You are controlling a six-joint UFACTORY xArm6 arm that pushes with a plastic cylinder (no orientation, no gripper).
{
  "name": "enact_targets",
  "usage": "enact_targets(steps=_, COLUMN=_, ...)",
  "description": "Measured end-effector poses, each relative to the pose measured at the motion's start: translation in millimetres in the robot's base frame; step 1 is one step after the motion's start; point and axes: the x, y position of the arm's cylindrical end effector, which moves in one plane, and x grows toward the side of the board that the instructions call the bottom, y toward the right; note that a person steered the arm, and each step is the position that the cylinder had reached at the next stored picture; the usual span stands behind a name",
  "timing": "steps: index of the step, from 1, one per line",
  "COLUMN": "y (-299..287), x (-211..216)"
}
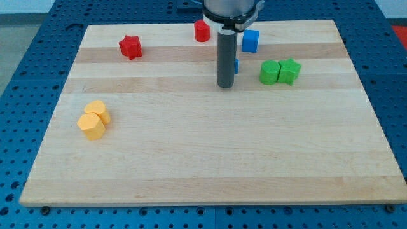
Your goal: Push blue triangle below to the blue cube
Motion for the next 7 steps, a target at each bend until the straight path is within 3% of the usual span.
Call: enact_targets(steps=7, y=-9, x=-24)
